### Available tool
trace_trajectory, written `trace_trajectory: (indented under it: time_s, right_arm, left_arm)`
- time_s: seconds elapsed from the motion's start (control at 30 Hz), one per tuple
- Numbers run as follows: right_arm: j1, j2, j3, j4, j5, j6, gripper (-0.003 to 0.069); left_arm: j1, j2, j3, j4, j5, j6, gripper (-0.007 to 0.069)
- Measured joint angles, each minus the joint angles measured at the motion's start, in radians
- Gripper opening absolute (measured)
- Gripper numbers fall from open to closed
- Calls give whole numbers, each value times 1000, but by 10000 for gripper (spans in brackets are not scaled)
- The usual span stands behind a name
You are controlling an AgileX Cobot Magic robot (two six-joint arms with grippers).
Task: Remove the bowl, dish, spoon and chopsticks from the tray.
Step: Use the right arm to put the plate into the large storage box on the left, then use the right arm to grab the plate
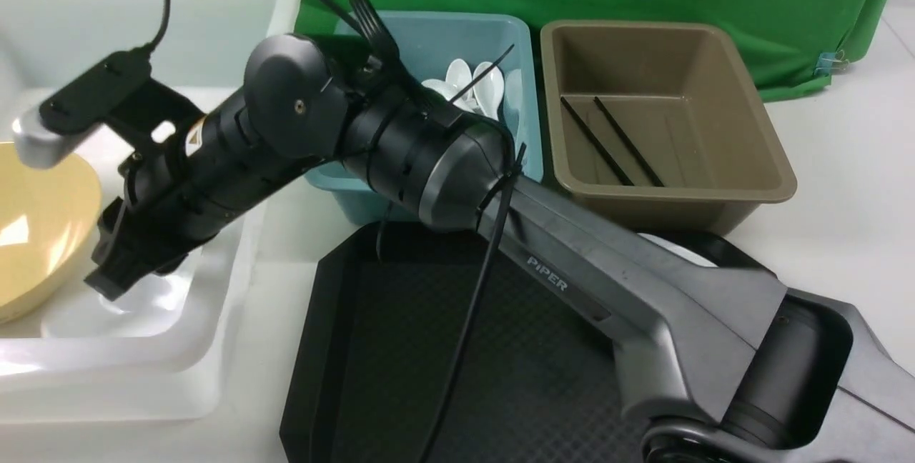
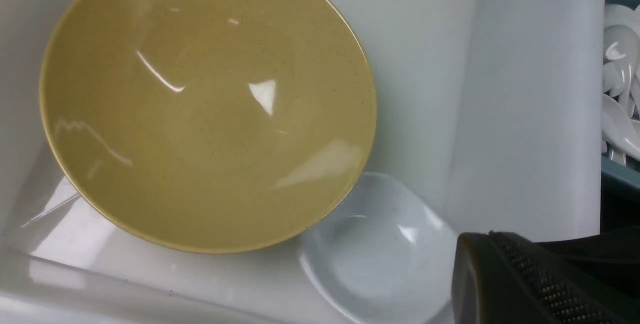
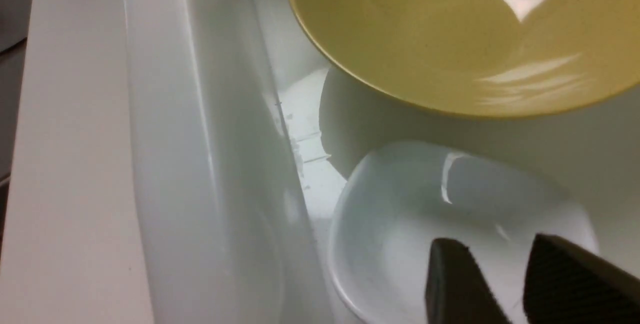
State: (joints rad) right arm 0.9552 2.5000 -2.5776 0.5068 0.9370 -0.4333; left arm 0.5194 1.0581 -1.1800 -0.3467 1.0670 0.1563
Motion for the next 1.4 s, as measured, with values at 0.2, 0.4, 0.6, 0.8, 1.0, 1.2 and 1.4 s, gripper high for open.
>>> trace_trajectory:
  time_s: [0.2,0.4,0.6,0.8,1.0,1.2,1.4]
  right_arm:
    - [-1,-1,-2,-1,51,19,265]
    - [-63,-87,-75,-139,243,171,90]
    - [-209,-335,-19,-228,263,215,1]
    - [-303,-658,427,-330,261,160,10]
    - [-326,-899,1041,-437,166,173,139]
    - [-327,-933,1510,-474,-243,232,456]
    - [-388,-831,1577,-533,-421,345,503]
  left_arm:
    - [0,0,0,-1,0,-1,3]
    - [-76,1,0,-29,0,19,3]
    - [-379,18,11,-17,-4,56,3]
    - [-682,57,11,-6,-33,59,3]
    - [-873,134,11,1,-99,60,3]
    - [-991,275,11,-33,-248,213,3]
    - [-1018,379,11,-85,-411,287,3]
